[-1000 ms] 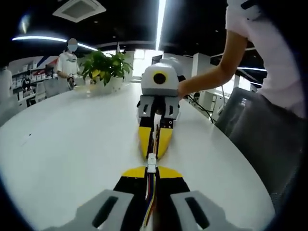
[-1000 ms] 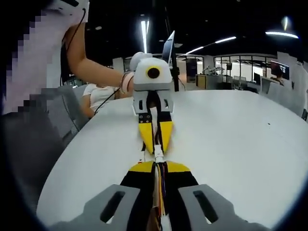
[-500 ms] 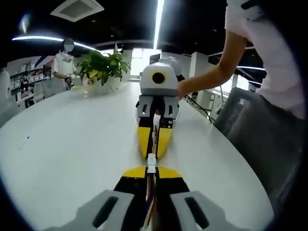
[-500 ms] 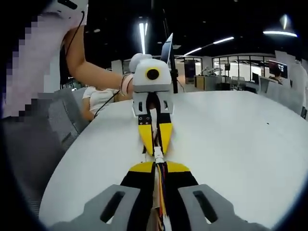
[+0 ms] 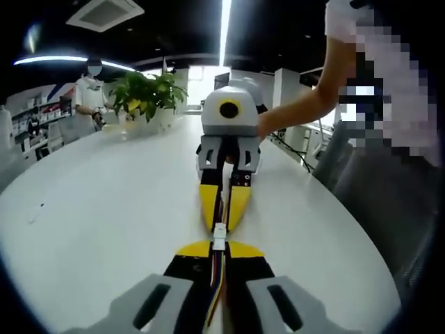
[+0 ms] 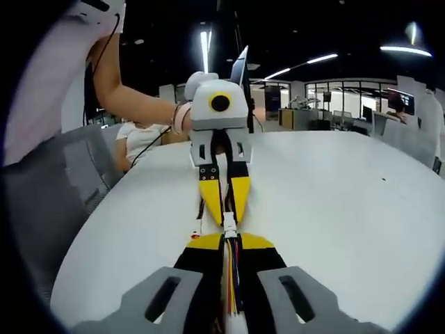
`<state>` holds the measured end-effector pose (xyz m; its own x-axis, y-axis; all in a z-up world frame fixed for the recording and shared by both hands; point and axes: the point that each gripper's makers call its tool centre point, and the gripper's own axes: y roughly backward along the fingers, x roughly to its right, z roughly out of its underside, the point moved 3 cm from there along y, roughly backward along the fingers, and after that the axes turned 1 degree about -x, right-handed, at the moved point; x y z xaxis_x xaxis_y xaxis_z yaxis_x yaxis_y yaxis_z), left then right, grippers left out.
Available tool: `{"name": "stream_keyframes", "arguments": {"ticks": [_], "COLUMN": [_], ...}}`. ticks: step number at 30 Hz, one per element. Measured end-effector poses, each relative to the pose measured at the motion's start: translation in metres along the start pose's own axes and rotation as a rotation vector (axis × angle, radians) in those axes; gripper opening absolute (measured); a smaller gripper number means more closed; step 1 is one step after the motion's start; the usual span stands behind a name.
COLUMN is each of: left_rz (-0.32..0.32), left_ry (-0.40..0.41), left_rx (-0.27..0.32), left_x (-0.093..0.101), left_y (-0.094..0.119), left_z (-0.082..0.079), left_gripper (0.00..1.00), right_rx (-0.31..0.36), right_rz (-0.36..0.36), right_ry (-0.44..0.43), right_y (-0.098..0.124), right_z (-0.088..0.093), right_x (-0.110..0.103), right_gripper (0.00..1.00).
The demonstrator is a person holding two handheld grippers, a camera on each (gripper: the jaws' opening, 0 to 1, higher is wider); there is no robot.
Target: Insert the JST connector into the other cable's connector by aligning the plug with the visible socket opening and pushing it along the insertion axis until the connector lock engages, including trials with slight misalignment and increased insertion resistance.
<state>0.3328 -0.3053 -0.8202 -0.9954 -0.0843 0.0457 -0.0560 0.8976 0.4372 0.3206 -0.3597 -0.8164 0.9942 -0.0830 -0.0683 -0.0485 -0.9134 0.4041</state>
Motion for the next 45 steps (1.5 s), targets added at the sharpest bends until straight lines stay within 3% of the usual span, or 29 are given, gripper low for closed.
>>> {"name": "stream_keyframes", "arguments": {"ticks": [10, 32, 34, 41, 45], "left_rz": [-0.021, -0.046, -0.063, -0.119, -0.14], "left_ry": [-0.007, 0.015, -0.013, -0.058, -0.043], "left_rx": [-0.017, -0.038, -0.064, -0.11, -0.09], "left_x": [-0.01, -0.013, -0.014, -0.017, -0.017], "left_y": [-0.009, -0.009, -0.008, -0.003, 0.004], "left_z": [0.006, 0.01, 0.009, 0.008, 0.001], "left_gripper": [0.0, 0.03, 0.04, 0.1, 0.12], "right_rx": [-0.038, -0.048, -0.053, -0.078, -0.087], "right_rz": [0.026, 0.028, 0.04, 0.083, 0.096], "right_ry": [0.014, 0.006, 0.001, -0.02, -0.03], "right_y": [-0.001, -0.003, -0.002, 0.0, 0.004], "right_z": [0.011, 0.015, 0.015, 0.014, 0.014], "right_x": [0.01, 0.012, 0.014, 0.018, 0.014], "right_gripper": [0.04, 0.05, 0.05, 0.16, 0.17]}}
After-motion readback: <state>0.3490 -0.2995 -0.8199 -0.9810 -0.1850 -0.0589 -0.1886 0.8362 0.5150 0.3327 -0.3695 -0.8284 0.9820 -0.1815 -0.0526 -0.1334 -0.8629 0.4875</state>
